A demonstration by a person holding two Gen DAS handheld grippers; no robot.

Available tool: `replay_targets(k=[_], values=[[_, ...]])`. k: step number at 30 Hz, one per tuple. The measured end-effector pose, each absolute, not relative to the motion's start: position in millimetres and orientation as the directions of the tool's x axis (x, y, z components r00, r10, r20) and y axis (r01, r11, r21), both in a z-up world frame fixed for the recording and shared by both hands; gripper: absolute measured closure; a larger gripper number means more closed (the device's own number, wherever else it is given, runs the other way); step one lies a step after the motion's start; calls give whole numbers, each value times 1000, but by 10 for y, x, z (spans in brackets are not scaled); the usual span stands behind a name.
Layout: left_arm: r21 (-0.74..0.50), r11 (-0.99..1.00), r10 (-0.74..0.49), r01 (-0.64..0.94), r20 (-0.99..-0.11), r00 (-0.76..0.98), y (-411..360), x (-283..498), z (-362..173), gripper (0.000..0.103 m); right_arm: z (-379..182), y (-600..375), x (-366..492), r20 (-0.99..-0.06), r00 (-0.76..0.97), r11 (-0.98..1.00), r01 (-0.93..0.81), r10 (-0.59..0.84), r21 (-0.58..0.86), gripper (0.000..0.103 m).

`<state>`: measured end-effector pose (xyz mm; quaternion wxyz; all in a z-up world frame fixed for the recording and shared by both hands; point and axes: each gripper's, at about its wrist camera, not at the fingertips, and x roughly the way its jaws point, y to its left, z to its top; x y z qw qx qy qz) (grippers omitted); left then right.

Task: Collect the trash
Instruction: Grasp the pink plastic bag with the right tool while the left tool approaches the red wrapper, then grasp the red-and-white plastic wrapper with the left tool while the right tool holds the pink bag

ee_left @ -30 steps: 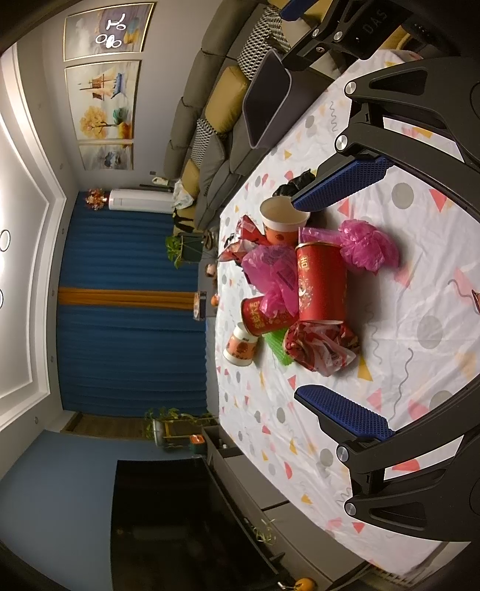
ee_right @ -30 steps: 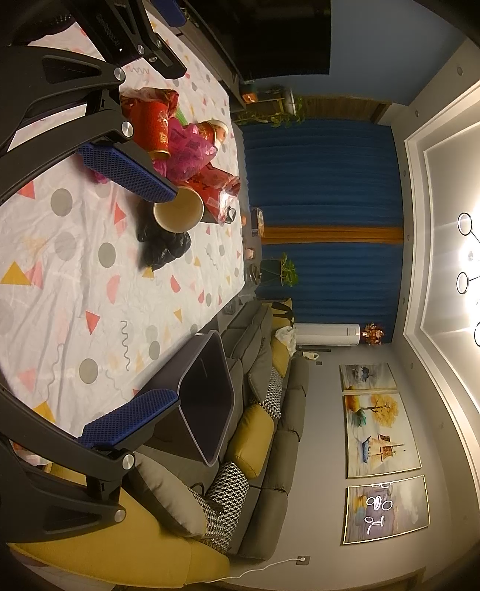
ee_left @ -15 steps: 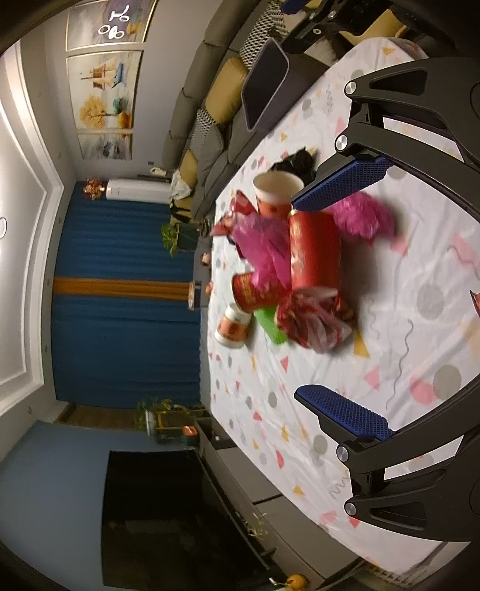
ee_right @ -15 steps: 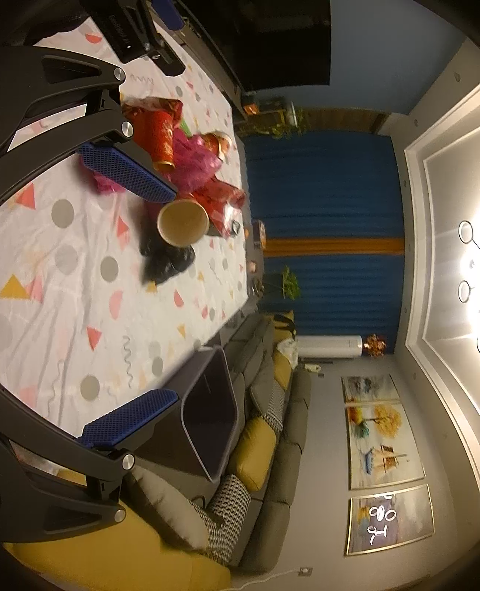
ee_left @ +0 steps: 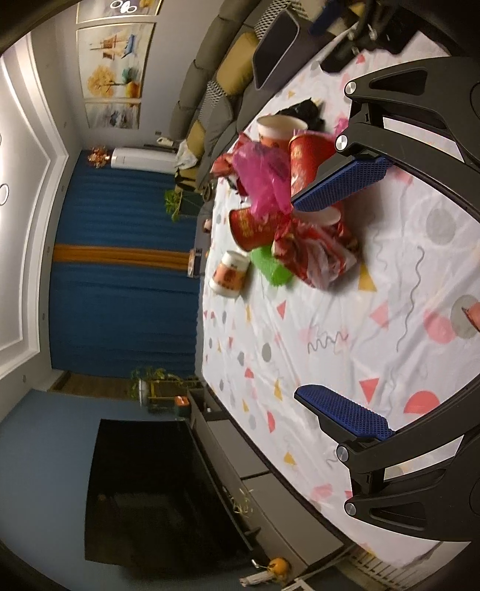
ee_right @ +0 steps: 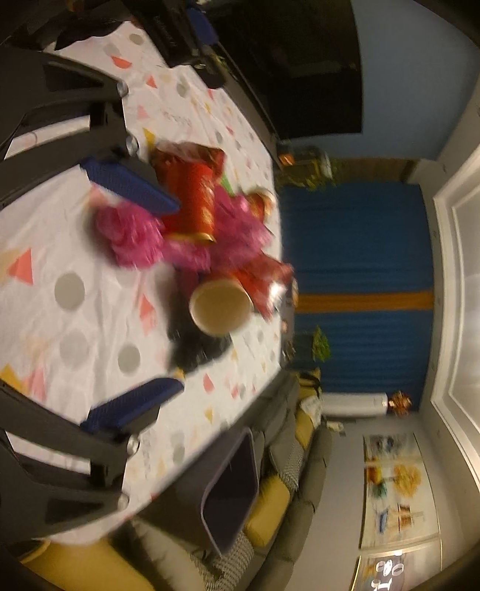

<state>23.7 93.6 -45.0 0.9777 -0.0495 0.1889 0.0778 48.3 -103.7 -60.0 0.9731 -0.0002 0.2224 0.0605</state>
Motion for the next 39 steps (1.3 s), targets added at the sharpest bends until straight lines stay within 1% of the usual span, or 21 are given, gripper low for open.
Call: replay_targets(k=[4,9,11,14,16,20,22,25,29,33,36,39], values=[[-73,983,127,-166,-373,919,974,268,-465,10,-767,-865,671,-501,847,984,-173,176,54,34],[-68,987,110,-146,-374,921,969,325,-489,11,-911,-765,833,-561,803,978,-198,201,66,39],[-59,989,106,-138,-378,920,959,351,-499,11,-945,-740,880,-583,784,975,-211,213,73,43],[-63,990,94,-128,-389,916,954,402,-517,13,-1017,-701,937,-606,763,971,-228,225,74,53],[-69,990,88,-125,-395,915,963,433,-522,15,-1052,-683,976,-619,751,969,-237,231,75,66],[-77,990,75,-116,-405,911,960,484,-547,19,-1090,-665,967,-617,749,965,-255,240,64,73],[-77,991,69,-110,-412,909,950,518,-562,24,-1092,-666,938,-608,757,963,-264,237,46,76],[-78,992,58,-101,-425,903,932,568,-586,27,-1070,-724,874,-590,777,967,-252,220,28,78],[-92,991,44,-94,-442,896,928,653,-607,27,-970,-902,780,-557,810,977,-210,186,22,78],[-77,994,36,-79,-455,890,882,785,-636,29,-861,-1072,725,-530,834,985,-174,156,17,78],[-76,995,24,-69,-479,877,873,951,-649,38,-834,-1122,720,-524,838,986,-165,152,23,78],[-91,995,-4,-49,-508,861,873,1110,-686,45,-834,-1139,713,-523,838,986,-167,158,30,78]])
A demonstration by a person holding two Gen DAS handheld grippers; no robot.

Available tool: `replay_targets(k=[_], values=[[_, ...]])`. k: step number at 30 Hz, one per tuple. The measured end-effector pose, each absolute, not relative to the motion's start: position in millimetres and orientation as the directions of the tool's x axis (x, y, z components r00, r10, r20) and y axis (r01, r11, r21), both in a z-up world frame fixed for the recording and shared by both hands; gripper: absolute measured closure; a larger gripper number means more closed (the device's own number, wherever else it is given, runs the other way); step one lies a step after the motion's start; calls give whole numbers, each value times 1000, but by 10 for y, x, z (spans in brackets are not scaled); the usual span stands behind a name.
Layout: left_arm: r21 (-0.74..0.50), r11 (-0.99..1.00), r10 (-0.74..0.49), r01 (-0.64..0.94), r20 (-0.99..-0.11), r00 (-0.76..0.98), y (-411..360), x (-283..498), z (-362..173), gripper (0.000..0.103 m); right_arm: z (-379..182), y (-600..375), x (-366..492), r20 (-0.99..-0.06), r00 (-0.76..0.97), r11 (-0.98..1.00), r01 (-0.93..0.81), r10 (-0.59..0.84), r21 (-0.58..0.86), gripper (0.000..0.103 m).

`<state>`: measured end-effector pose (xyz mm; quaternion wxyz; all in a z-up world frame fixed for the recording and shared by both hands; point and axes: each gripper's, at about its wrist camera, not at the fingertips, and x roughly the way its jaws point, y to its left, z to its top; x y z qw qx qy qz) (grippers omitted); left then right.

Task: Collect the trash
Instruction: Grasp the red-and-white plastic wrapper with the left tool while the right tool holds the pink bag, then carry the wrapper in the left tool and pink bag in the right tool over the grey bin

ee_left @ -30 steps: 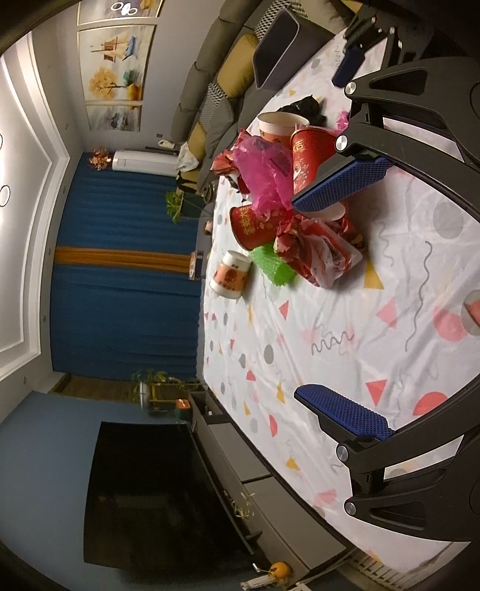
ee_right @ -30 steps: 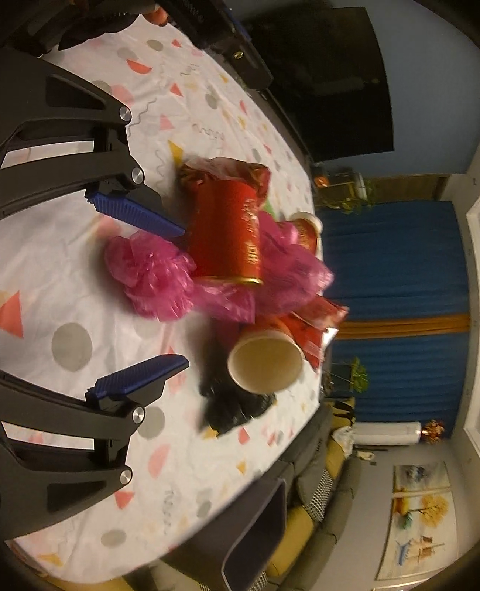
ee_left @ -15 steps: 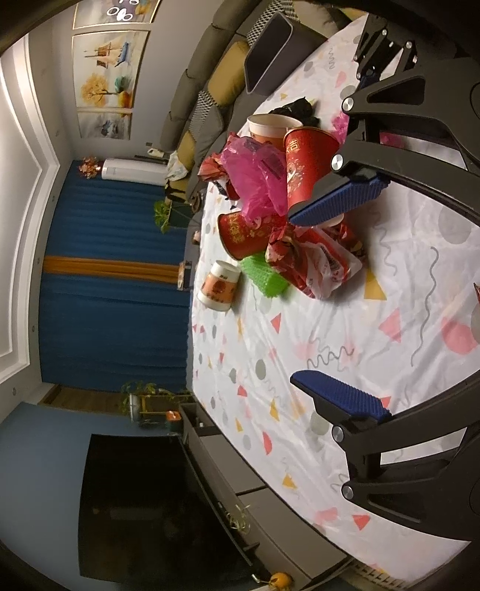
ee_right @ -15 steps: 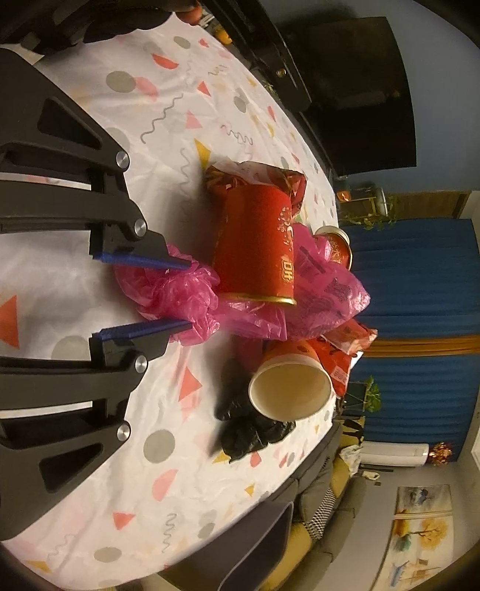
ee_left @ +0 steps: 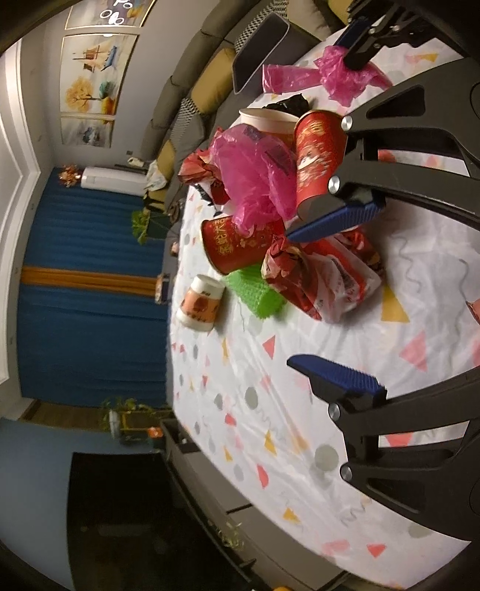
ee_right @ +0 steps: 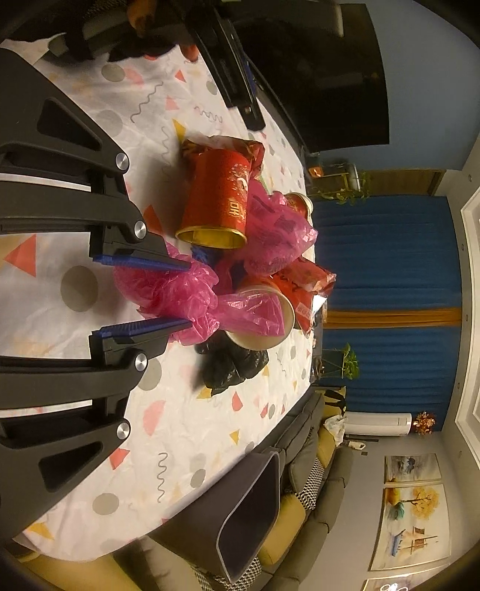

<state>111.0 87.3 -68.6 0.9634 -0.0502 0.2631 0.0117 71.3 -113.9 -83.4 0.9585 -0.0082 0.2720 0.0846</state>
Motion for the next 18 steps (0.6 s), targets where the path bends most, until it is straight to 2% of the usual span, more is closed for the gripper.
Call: replay_targets(k=[6,11,15,18], values=[[-102,995,-64,7,-565,822,797,1377,-791,49,-836,-1164,733,-524,837,986,-162,158,38,77],[-119,993,-79,6,-623,778,796,1537,-911,77,-851,-1192,752,-531,832,985,-162,164,52,77],[-128,992,-81,1,-622,779,825,1509,-931,86,-871,-1189,740,-536,826,984,-171,175,58,77],[-143,990,-83,-8,-613,785,857,1473,-915,89,-879,-1186,730,-535,825,983,-175,180,60,77]])
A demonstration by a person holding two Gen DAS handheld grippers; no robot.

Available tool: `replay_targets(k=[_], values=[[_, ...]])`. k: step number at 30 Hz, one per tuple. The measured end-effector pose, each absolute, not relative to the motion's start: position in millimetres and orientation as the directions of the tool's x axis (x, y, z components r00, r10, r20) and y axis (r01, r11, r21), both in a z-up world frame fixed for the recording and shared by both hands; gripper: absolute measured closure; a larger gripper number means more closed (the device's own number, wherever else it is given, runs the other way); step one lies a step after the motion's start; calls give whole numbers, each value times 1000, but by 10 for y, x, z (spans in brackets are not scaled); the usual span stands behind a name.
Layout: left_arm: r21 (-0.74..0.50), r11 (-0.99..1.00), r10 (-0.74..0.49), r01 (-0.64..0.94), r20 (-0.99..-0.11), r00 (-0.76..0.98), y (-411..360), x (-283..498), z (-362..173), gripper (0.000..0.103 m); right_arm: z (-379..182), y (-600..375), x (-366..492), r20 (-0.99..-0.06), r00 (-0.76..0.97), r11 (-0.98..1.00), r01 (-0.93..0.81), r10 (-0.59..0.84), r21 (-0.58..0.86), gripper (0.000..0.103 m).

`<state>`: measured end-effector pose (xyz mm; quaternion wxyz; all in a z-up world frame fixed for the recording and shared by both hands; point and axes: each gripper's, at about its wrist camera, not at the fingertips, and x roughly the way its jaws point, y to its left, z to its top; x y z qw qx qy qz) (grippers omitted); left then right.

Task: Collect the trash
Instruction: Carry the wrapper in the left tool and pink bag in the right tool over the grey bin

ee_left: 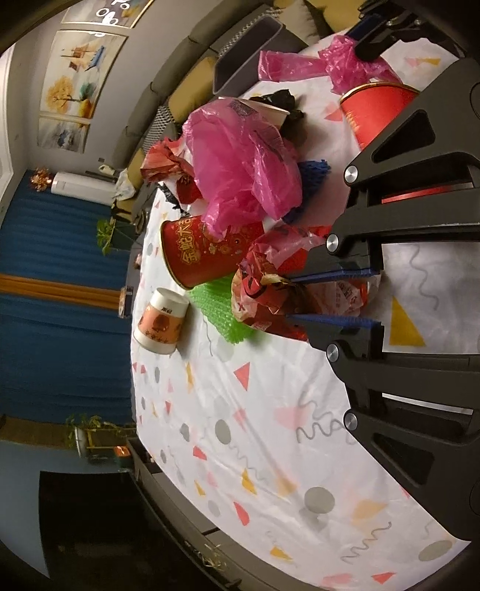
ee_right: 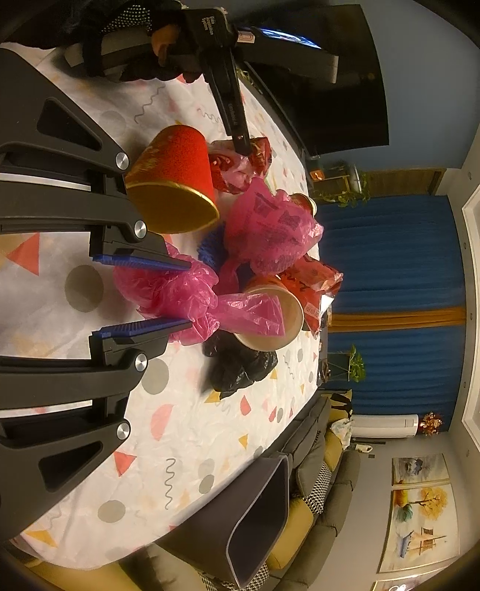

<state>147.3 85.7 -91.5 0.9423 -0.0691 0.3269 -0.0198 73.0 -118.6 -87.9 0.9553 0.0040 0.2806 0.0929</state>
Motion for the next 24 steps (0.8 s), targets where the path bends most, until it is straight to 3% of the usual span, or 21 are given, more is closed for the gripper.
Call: replay_targets(k=[14,24], values=[[-175,983,-40,-58,-506,862,1015,1053,-559,90,-761,-1255,623,-496,852,986,-155,165,63,77],[-179,984,-73,-3,-421,904,809,741,-223,90,-613,-1394,503,-443,885,990,-125,142,67,77]])
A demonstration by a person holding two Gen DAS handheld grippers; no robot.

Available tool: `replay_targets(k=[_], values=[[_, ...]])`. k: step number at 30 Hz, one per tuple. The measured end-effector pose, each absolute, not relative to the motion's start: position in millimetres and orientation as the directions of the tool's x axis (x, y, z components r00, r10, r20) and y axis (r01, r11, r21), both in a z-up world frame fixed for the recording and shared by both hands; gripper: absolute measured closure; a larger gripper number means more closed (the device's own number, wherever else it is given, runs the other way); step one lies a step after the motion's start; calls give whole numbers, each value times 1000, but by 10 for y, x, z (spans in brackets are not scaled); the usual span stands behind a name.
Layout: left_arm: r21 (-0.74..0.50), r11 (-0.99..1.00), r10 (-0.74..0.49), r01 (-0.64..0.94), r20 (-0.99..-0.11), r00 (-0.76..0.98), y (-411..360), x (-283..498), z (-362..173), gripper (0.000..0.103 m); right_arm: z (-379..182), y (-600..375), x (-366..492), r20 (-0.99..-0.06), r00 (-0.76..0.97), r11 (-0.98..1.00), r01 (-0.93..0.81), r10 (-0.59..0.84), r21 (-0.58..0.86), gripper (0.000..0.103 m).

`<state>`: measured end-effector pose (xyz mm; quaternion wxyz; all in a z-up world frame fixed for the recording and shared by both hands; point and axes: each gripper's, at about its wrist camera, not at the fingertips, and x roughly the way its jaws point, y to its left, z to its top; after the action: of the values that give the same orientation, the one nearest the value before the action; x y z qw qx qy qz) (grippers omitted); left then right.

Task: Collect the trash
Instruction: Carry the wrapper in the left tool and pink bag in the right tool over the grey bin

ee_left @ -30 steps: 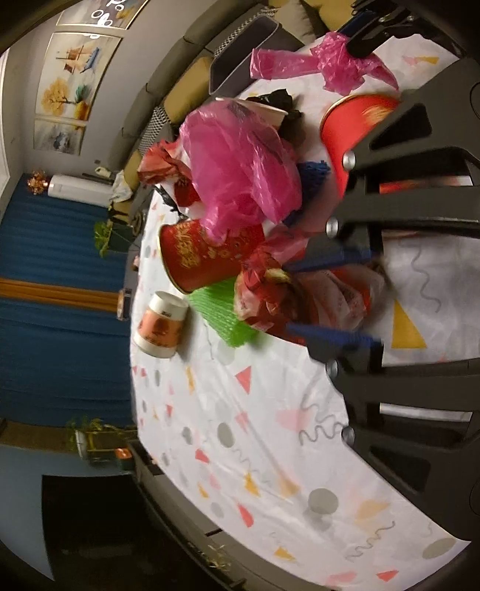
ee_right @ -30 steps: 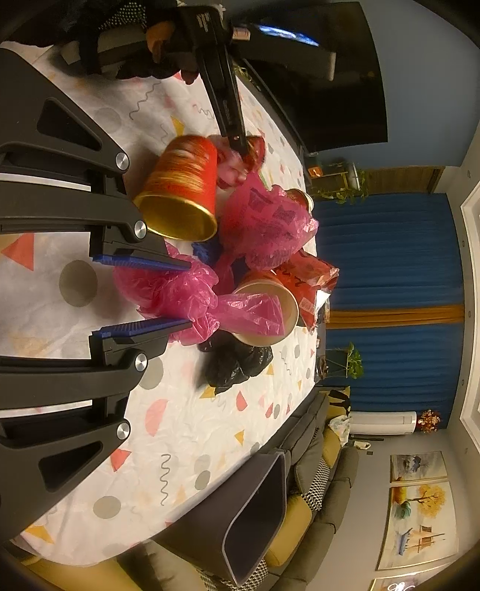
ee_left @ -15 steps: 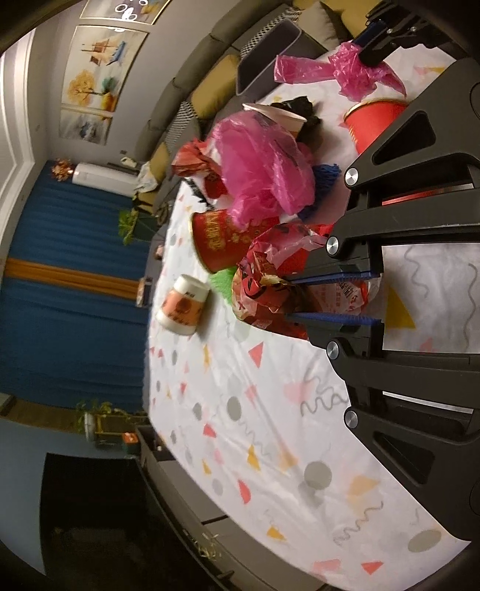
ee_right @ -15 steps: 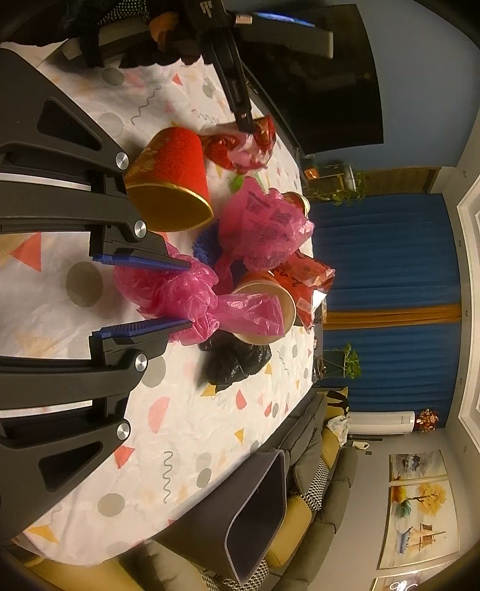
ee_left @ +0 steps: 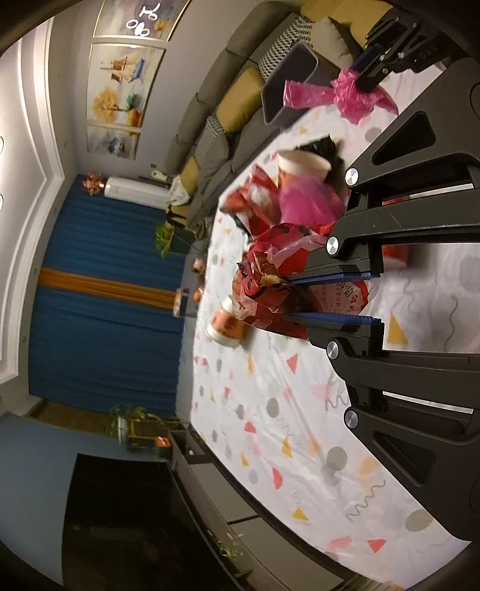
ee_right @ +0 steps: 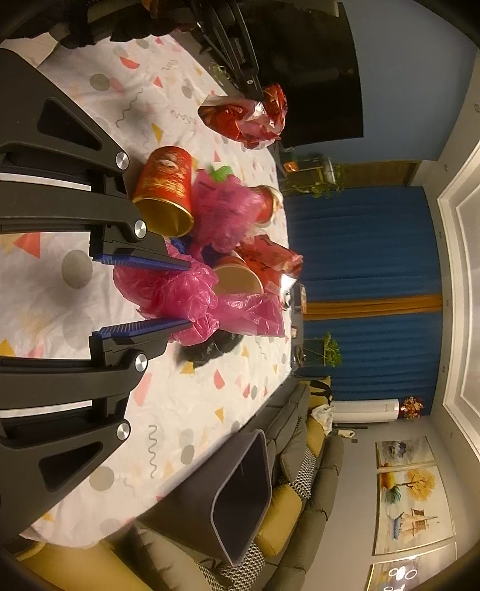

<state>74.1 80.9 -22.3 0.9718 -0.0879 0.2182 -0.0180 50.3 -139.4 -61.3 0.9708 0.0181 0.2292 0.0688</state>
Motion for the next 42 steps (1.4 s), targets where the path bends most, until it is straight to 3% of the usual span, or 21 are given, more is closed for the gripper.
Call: replay_targets(k=[13,23,33,42], values=[[-139,978,-200,158,-380,903,62,632,-72,90,-434,-1751,349,-380,920,994,-75,97,73,77],[-114,934,-357,338,-342,870,-871,764,102,90,-225,-2454,375,-307,949,995,84,-64,50,77],[-144,868,-496,475,-291,818,-1967,1257,278,90,-7,-3311,687,-237,947,973,230,-216,34,77],[-153,844,-534,514,-323,781,-2584,1728,114,90,-28,-3744,980,-224,940,960,275,-259,45,77]])
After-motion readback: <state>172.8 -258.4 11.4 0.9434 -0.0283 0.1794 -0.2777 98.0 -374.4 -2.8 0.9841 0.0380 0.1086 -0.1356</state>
